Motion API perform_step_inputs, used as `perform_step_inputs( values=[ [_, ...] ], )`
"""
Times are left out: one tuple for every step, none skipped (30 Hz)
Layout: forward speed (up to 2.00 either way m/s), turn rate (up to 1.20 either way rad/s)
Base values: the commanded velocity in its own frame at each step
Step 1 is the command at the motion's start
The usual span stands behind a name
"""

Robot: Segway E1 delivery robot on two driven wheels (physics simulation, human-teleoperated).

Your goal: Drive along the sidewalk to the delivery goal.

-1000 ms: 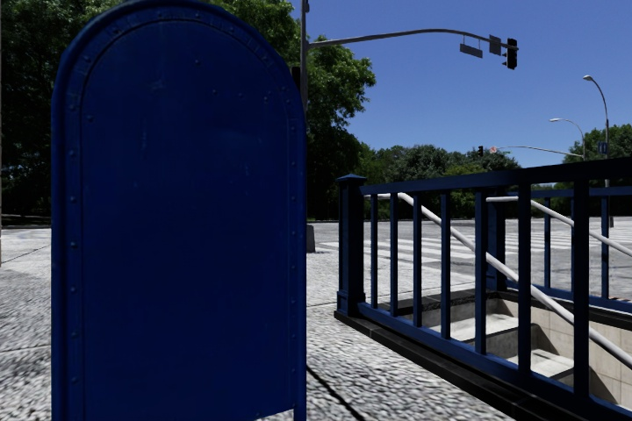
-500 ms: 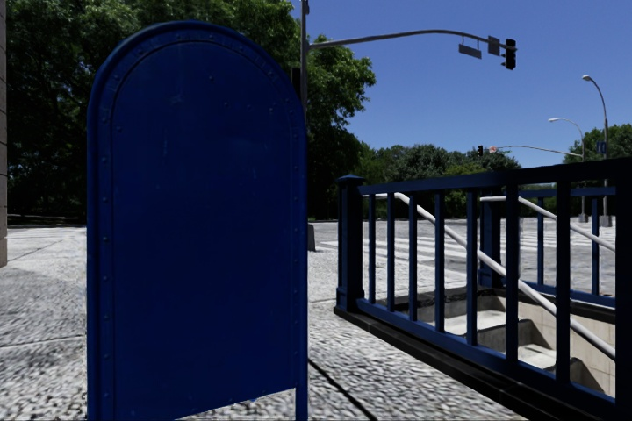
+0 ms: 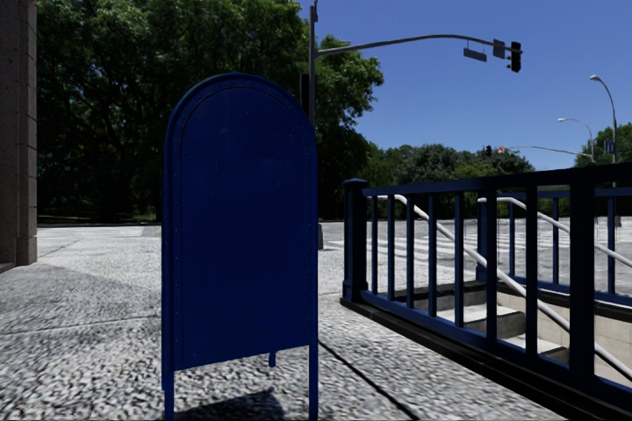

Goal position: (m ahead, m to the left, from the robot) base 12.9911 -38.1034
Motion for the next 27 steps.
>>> perform_step_inputs(
  values=[
    [-0.52, 0.54],
    [-0.52, 0.57],
    [-0.52, 0.58],
    [-0.51, 0.58],
    [-0.51, 0.58],
    [-0.5, 0.59],
    [-0.5, 0.59],
    [-0.5, 0.59],
    [-0.5, 0.59],
    [-0.5, 0.59],
    [-0.5, 0.59],
    [-0.5, 0.59],
    [-0.5, 0.59],
    [-0.5, 0.62],
    [-0.5, 0.62],
    [-0.5, 0.65],
    [-0.5, 0.66],
    [-0.5, 0.66],
    [-0.5, 0.66],
    [-0.5, 0.66],
    [-0.5, 0.66],
    [-0.5, 0.66],
    [-0.5, 0.67],
    [-0.5, 0.67],
    [-0.5, 0.67],
    [-0.5, 0.67],
    [-0.5, 0.72]
  ],
)
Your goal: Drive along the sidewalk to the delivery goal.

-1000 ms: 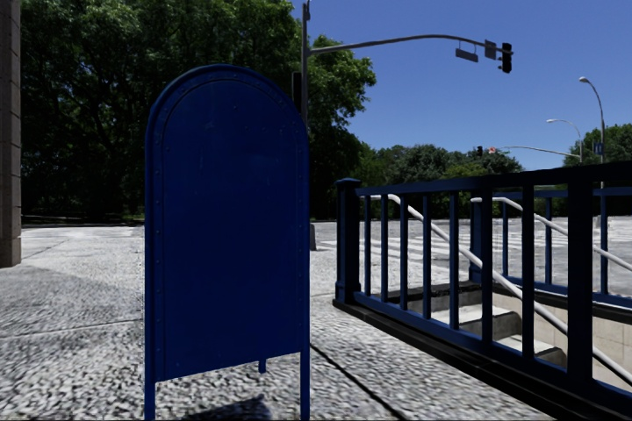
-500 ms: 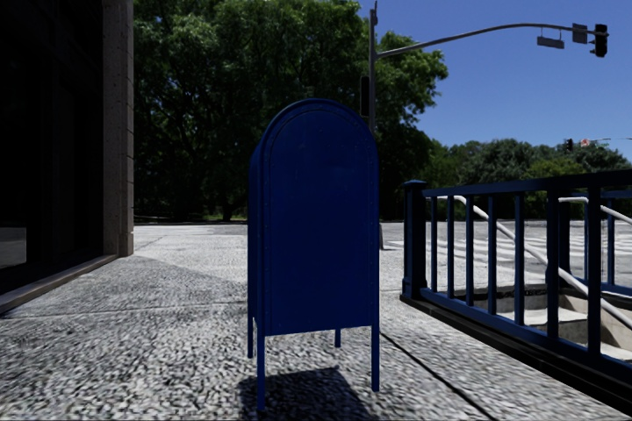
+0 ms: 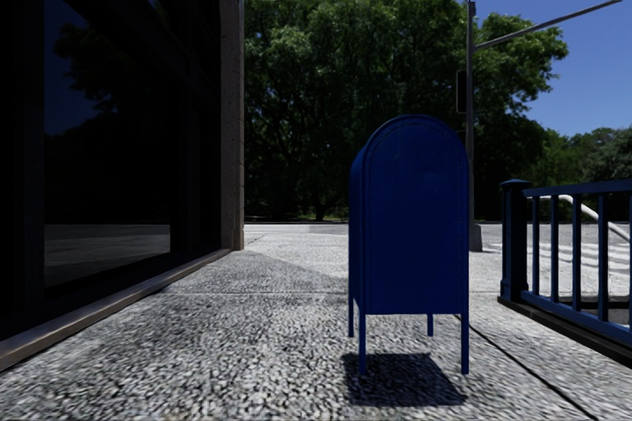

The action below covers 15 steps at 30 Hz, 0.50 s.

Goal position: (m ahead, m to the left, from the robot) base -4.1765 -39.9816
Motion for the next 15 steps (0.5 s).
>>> perform_step_inputs(
  values=[
    [-0.5, 0.79],
    [-0.5, 0.82],
    [-0.5, 0.82],
    [-0.5, 0.82],
    [-0.5, 0.82],
    [-0.5, 0.82],
    [-0.5, 0.82],
    [-0.5, 0.82],
    [-0.5, 0.82],
    [-0.5, 0.82],
    [-0.5, 0.82],
    [-0.5, 0.79],
    [-0.5, 0.54],
    [0.0, 0.26],
    [0.0, 0.26]
  ],
)
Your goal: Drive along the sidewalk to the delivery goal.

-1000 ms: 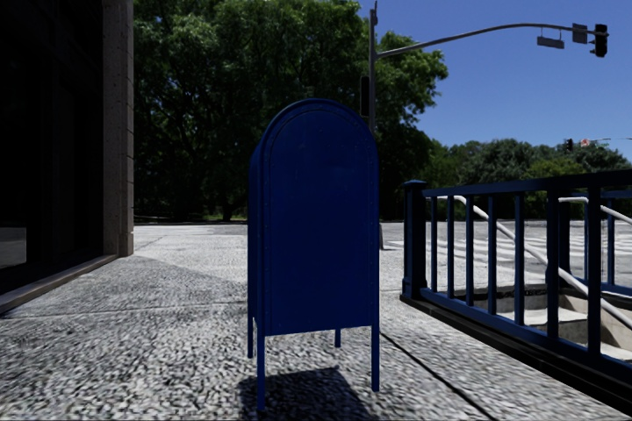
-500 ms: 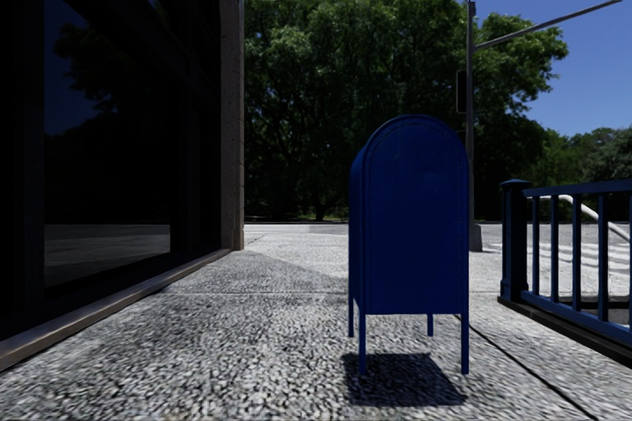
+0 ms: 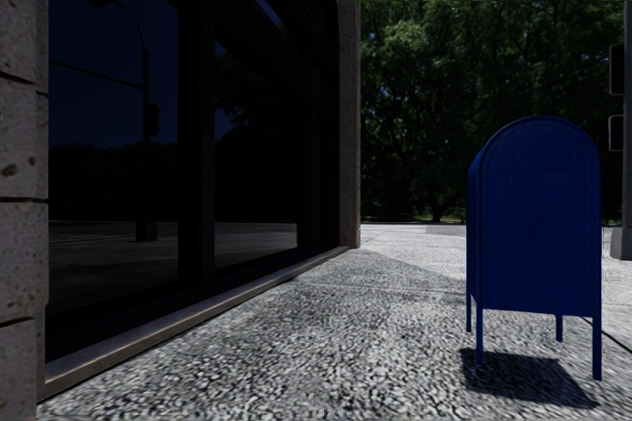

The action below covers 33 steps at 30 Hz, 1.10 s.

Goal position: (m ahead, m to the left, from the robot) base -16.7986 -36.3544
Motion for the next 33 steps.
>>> perform_step_inputs(
  values=[
    [0.0, 0.02],
    [0.0, 0.0],
    [0.0, 0.0],
    [0.0, 0.0],
    [0.0, 0.0],
    [0.0, 0.0],
    [0.0, 0.0],
    [0.0, 0.0],
    [0.0, 0.0],
    [0.0, 0.0],
    [0.0, 0.0],
    [0.6, 0.0],
    [1.56, 0.0],
    [1.56, 0.0],
    [1.81, 0.0],
    [1.89, 0.01],
    [1.84, 0.05],
    [1.73, 0.1],
    [1.73, 0.1],
    [1.68, 0.14],
    [1.66, 0.17],
    [1.66, 0.19],
    [1.66, 0.19],
    [1.66, 0.19],
    [1.63, 0.19],
    [1.61, 0.19],
    [1.6, 0.19],
    [1.6, 0.09],
    [1.6, 0.09],
    [1.59, 0.0],
    [1.59, 0.0],
    [1.59, 0.0],
    [1.59, 0.0]
  ],
)
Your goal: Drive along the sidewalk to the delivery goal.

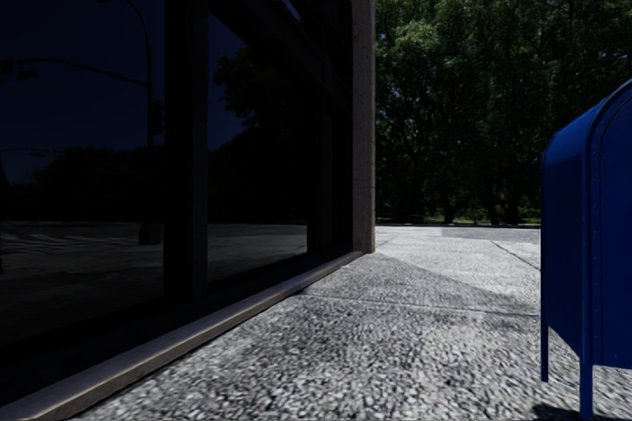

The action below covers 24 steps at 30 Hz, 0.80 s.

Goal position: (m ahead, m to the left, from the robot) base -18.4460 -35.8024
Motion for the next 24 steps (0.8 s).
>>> perform_step_inputs(
  values=[
    [1.58, 0.0],
    [1.49, 0.0],
    [1.44, 0.0],
    [1.4, 0.0],
    [1.4, 0.0],
    [1.4, 0.0],
    [1.39, 0.0],
    [1.39, 0.0],
    [1.39, 0.0],
    [1.39, 0.0],
    [1.39, 0.0],
    [1.26, -0.44],
    [1.26, -0.49],
    [1.26, -0.53],
    [1.26, -0.54],
    [1.26, -0.54],
    [1.26, -0.54],
    [1.26, -0.55],
    [1.26, -0.58],
    [1.26, -0.63],
    [1.26, -0.63],
    [1.26, -0.69],
    [1.24, -0.72],
    [1.2, -0.77]
  ],
)
